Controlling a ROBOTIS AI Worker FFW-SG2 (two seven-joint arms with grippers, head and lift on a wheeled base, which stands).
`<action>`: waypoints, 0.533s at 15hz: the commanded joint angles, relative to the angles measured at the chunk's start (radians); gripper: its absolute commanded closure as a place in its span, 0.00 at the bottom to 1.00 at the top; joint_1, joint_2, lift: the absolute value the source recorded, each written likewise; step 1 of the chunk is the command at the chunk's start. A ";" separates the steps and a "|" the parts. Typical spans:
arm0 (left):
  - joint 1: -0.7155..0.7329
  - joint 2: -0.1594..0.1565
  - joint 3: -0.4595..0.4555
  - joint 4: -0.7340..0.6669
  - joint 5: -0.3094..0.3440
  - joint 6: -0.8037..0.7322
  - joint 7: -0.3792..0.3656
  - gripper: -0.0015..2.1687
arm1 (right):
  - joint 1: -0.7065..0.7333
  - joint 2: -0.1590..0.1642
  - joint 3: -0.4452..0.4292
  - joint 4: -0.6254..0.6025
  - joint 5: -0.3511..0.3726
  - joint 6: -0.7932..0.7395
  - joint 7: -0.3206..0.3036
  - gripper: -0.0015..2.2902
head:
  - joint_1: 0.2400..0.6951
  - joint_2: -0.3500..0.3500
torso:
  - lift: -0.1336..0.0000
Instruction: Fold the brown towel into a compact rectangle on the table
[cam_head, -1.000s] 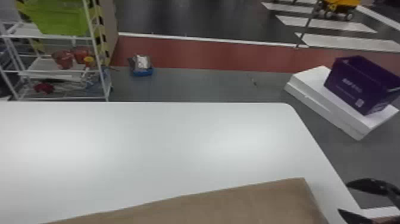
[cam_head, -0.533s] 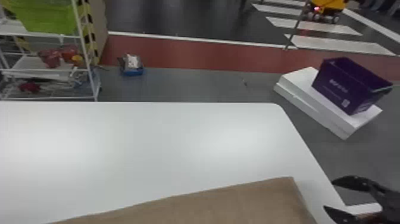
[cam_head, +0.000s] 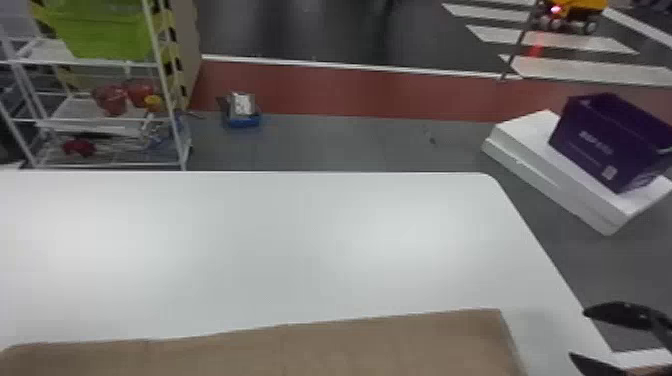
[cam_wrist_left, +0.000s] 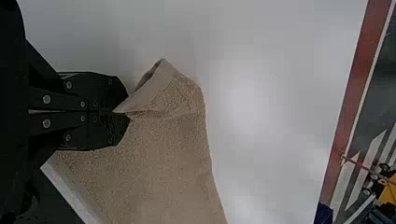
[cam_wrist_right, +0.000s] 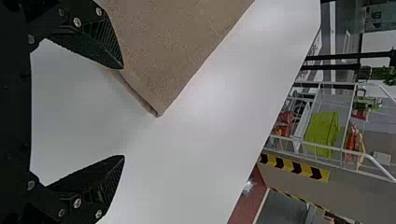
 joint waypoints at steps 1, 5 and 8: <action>-0.070 0.035 0.039 0.037 -0.006 0.003 -0.008 0.97 | 0.001 0.000 0.004 0.001 0.000 -0.003 0.003 0.10 | 1.00 0.32 | 0.08; -0.171 0.085 0.048 0.067 -0.046 0.040 -0.018 0.97 | -0.001 0.000 0.003 0.002 -0.001 -0.013 0.003 0.10 | 1.00 0.44 | 0.08; -0.191 0.090 0.033 0.061 -0.066 0.175 -0.044 0.96 | -0.001 0.000 0.001 0.007 -0.003 -0.019 0.003 0.10 | 1.00 0.50 | 0.08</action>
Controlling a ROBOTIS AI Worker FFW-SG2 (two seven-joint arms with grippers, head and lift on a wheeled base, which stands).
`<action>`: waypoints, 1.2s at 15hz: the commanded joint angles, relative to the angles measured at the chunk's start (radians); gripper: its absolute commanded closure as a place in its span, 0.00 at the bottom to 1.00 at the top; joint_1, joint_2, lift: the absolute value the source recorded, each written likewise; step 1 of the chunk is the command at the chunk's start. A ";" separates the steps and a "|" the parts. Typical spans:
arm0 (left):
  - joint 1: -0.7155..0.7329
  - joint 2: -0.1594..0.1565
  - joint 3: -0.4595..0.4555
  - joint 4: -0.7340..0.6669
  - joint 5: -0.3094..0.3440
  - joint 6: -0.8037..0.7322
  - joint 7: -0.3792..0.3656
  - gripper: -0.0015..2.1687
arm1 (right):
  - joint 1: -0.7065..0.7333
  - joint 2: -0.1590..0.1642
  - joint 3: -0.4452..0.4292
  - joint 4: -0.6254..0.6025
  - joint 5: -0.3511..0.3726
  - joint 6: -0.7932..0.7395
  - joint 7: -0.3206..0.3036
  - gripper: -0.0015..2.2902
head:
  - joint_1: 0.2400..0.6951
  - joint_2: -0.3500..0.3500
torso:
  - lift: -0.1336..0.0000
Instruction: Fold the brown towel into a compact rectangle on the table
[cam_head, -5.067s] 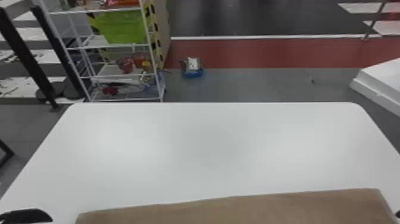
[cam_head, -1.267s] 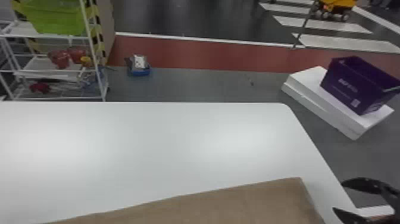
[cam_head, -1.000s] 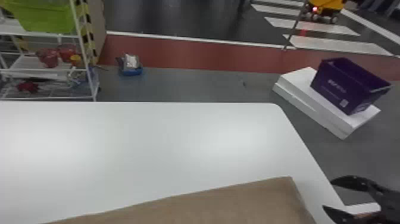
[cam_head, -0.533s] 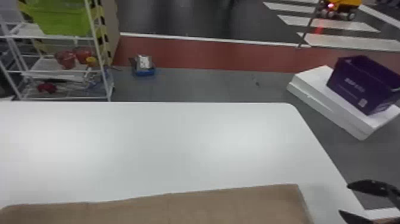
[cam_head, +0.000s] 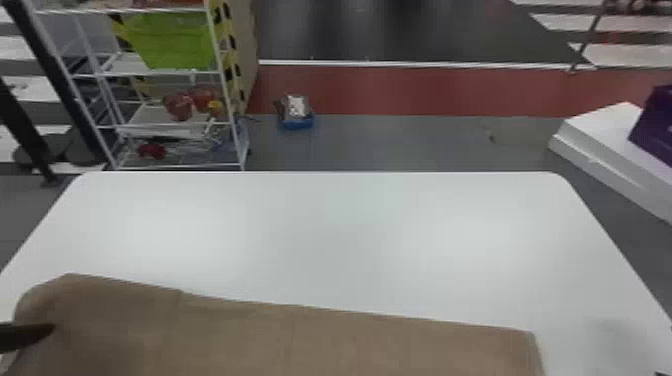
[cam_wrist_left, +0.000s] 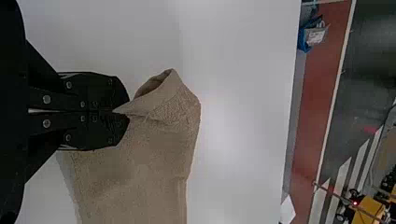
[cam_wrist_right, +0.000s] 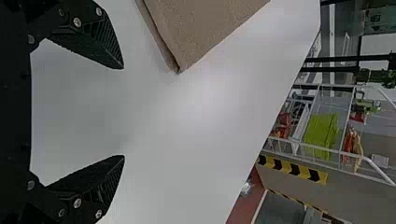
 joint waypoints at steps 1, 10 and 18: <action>-0.002 0.001 -0.029 -0.052 -0.002 0.220 -0.020 0.94 | 0.002 0.001 -0.004 0.003 -0.001 -0.002 0.003 0.10 | 1.00 0.50 | 0.08; -0.007 -0.106 -0.377 -0.361 -0.057 0.457 -0.020 0.92 | 0.011 0.005 0.000 0.011 -0.002 -0.030 0.003 0.10 | 1.00 0.14 | 0.08; -0.018 -0.206 -0.626 -0.402 -0.086 0.457 0.060 0.92 | 0.014 0.005 0.019 0.023 0.001 -0.054 0.003 0.10 | 1.00 0.00 | 0.08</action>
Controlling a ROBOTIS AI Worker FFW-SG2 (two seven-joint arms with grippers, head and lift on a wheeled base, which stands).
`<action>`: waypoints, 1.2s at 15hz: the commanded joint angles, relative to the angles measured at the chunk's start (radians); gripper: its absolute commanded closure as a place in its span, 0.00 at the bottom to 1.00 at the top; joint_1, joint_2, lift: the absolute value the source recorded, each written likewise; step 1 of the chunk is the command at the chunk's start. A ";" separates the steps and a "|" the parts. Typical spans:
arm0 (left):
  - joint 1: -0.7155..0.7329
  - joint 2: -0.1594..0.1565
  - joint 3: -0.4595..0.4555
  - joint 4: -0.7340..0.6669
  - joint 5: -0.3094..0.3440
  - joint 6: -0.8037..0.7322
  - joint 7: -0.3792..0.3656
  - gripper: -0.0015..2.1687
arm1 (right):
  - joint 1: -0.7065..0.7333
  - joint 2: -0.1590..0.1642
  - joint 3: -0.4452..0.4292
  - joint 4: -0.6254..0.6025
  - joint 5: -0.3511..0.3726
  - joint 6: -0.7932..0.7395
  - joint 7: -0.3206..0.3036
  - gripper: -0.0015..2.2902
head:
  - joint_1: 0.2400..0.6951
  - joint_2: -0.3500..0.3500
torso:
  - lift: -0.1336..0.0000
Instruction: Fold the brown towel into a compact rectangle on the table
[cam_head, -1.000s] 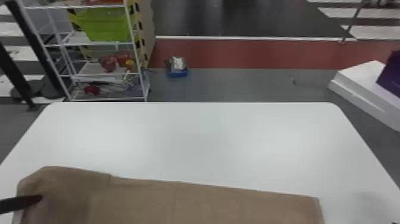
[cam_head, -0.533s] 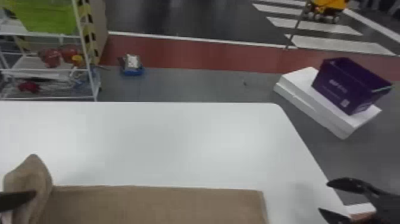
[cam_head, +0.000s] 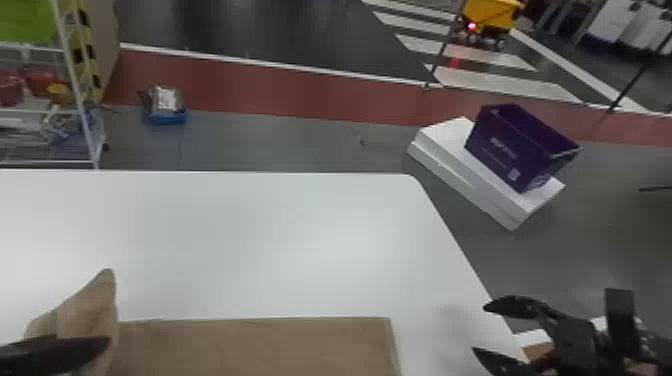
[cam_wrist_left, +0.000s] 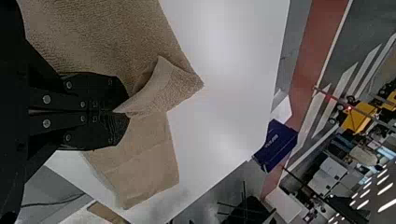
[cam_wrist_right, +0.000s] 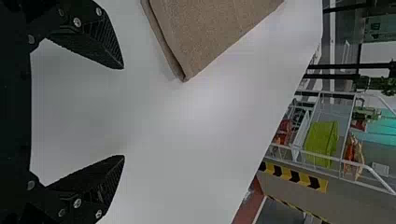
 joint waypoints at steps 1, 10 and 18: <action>-0.010 -0.019 -0.074 0.002 0.000 0.023 0.044 0.92 | -0.001 0.000 0.006 -0.004 0.000 0.000 0.003 0.10 | 1.00 0.00 | 0.08; -0.009 -0.111 -0.204 0.037 0.024 0.023 0.189 0.00 | -0.007 0.000 0.017 -0.008 0.005 0.003 0.003 0.10 | 1.00 0.00 | 0.08; 0.044 -0.111 -0.039 0.029 0.098 0.023 0.212 0.01 | -0.007 0.049 0.032 -0.111 -0.021 -0.022 0.003 0.10 | 1.00 0.00 | 0.08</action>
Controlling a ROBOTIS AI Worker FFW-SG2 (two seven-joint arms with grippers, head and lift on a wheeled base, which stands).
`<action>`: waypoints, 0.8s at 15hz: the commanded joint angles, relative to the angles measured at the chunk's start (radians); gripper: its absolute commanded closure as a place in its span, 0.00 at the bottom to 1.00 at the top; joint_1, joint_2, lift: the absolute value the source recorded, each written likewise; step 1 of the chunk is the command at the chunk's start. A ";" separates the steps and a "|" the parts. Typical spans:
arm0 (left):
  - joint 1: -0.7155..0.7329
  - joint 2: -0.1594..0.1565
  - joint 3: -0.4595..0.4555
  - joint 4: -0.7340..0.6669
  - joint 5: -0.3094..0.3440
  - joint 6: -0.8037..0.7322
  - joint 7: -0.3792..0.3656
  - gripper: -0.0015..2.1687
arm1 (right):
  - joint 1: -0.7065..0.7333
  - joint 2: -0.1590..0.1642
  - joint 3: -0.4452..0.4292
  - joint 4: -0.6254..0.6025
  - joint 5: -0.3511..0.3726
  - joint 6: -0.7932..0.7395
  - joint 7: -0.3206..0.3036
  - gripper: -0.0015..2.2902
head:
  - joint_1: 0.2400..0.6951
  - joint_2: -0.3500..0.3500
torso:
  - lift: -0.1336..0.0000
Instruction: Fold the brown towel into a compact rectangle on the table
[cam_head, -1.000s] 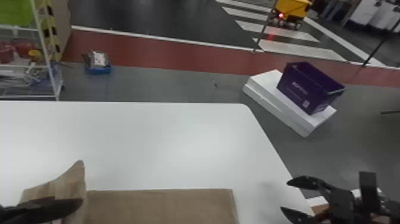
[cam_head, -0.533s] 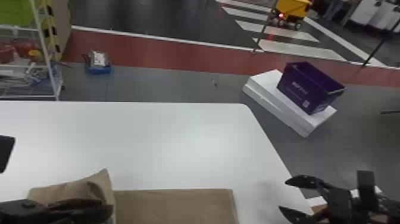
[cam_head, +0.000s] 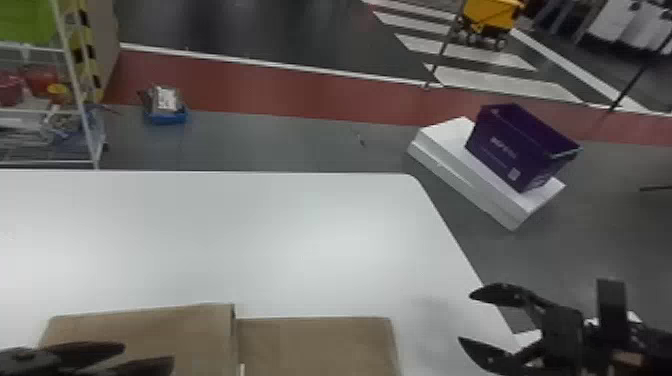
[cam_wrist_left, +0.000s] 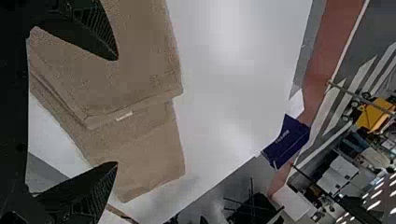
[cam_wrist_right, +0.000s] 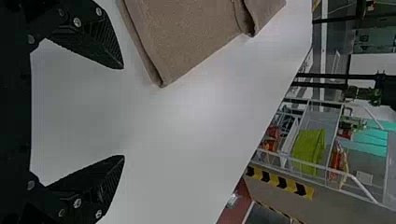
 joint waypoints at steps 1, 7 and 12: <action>0.045 -0.003 0.189 0.001 0.137 0.023 0.008 0.01 | 0.009 0.037 0.007 -0.078 -0.014 -0.026 0.003 0.10 | 1.00 0.00 | 0.08; 0.090 -0.003 0.725 0.126 0.536 -0.212 0.077 0.01 | 0.027 0.083 0.142 -0.278 0.081 -0.106 0.003 0.07 | 1.00 0.26 | 0.08; 0.088 -0.003 0.942 0.213 0.734 -0.337 0.180 0.01 | -0.048 0.041 0.371 -0.342 0.365 -0.379 0.003 0.07 | 1.00 0.79 | 0.08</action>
